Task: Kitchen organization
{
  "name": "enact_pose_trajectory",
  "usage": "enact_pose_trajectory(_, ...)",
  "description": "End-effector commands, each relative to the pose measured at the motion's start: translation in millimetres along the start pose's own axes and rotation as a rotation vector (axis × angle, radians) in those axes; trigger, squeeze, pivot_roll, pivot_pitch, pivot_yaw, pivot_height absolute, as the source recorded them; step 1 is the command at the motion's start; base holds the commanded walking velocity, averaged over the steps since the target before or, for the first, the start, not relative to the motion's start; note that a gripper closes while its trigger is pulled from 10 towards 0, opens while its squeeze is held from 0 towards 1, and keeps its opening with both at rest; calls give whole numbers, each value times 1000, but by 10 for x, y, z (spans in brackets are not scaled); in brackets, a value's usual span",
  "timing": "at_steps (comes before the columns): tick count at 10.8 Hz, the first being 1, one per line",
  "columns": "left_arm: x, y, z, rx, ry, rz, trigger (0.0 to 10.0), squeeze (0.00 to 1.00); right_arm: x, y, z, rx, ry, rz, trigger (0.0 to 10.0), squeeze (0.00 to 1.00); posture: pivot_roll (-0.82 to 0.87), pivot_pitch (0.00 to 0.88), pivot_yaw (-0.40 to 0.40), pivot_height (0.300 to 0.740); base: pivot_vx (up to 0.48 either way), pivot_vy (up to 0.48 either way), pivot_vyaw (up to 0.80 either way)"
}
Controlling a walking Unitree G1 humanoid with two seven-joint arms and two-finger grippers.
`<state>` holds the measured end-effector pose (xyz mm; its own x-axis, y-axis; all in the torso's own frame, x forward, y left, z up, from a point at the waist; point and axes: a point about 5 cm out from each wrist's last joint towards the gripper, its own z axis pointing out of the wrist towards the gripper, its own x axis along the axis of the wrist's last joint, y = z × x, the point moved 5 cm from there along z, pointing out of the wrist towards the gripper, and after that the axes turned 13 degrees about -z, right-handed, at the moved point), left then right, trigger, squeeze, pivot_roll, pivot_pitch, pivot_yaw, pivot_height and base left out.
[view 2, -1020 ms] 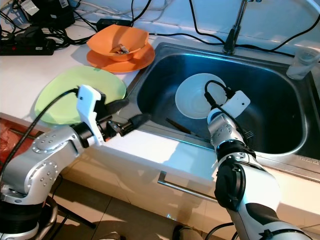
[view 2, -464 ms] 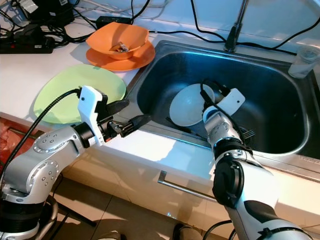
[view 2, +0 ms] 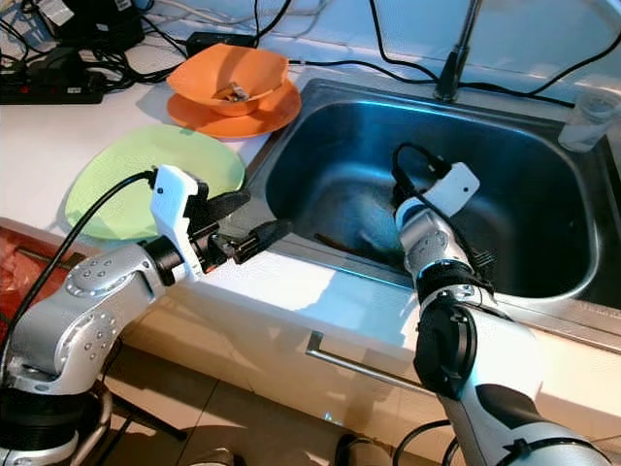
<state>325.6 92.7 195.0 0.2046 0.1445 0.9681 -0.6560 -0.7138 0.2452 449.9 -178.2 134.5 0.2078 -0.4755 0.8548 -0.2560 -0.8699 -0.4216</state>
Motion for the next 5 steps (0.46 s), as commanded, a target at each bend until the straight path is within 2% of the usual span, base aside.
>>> enact_pose_trajectory(1, 44, -9, 13, 7, 16, 16, 10000, 0, 220, -81, 0, 24, 77, -48, 10000, 1000, 109, 100, -26, 740, 0, 0, 0)
enact_pose_trajectory(3, 142, -124, 9, 84, 71, 35, 10000, 0, 389, -171, -25, 61, 176, -221, 10000, 1000, 102, 92, -38, 740, 0, 0, 0)
enact_pose_trajectory(4, 179, -161, 1, 111, 90, 48, 10000, 0, 428, -185, -35, 72, 203, -248, 10000, 1000, 98, 89, -42, 740, 0, 0, 0)
enact_pose_trajectory(5, 214, -278, -28, 197, 107, 76, 10000, 0, 478, -215, -54, 106, 235, -271, 10000, 1000, 94, 81, -48, 740, 0, 0, 0)
